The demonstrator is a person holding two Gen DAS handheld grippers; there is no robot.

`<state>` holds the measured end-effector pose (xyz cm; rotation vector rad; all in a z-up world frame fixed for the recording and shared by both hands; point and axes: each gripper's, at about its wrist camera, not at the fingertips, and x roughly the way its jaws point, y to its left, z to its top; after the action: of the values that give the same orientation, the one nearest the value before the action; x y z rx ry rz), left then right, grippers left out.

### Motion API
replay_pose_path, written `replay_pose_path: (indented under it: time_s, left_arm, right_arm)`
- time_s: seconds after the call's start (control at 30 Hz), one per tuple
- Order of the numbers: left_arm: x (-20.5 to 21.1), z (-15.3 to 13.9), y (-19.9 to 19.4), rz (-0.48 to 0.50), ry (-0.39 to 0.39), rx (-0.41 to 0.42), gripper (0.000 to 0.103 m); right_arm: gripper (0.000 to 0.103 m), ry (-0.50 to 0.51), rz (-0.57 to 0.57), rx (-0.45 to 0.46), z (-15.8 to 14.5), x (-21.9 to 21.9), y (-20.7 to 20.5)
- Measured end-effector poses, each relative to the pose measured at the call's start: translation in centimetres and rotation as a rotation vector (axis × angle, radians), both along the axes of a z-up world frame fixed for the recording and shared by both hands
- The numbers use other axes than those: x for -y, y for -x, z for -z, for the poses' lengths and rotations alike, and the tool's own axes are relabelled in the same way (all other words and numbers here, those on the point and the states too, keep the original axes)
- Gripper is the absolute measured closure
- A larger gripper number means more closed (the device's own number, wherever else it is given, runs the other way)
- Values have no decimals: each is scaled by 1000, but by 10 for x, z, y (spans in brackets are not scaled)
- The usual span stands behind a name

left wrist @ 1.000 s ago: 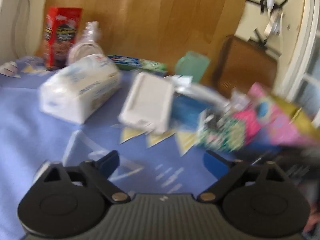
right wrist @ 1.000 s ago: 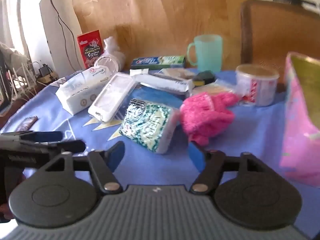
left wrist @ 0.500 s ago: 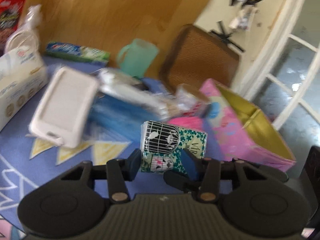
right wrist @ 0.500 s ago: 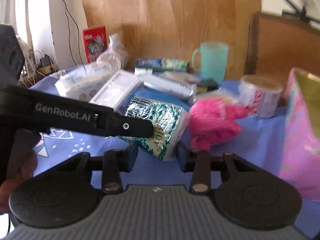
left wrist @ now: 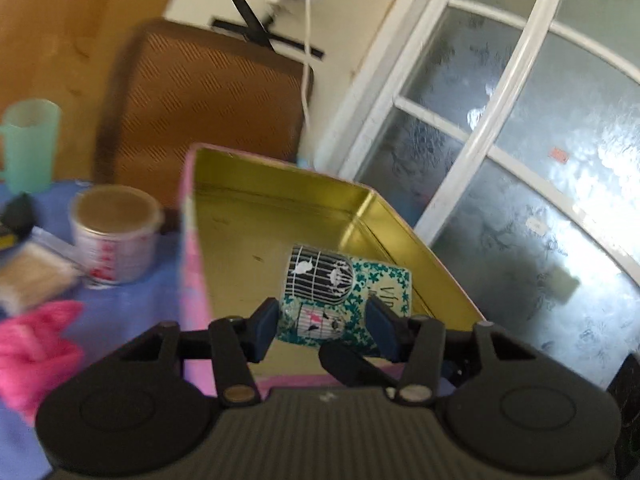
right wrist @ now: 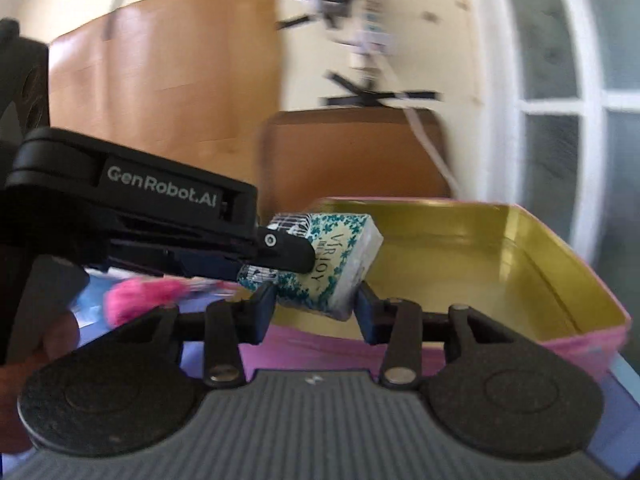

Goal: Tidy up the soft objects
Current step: 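Carry the tissue pack into the pink tin box and open the left tool, then grasp the pink knitted item with the left tool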

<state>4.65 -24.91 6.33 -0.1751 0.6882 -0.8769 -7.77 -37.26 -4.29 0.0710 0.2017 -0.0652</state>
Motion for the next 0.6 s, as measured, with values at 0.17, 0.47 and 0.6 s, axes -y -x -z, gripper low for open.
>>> replay_pose_path:
  time_s: [0.17, 0.47, 0.6]
  left_arm:
    - [5, 4, 8, -10, -29, 31, 38]
    - [-159, 6, 18, -351, 62, 100, 33]
    - [-224, 26, 24, -478, 74, 37, 33]
  right_arm:
    - [36, -61, 73, 5, 10, 17, 4]
    - [37, 0, -217, 43, 5, -52, -11]
    - [37, 49, -340, -78, 8, -101, -53]
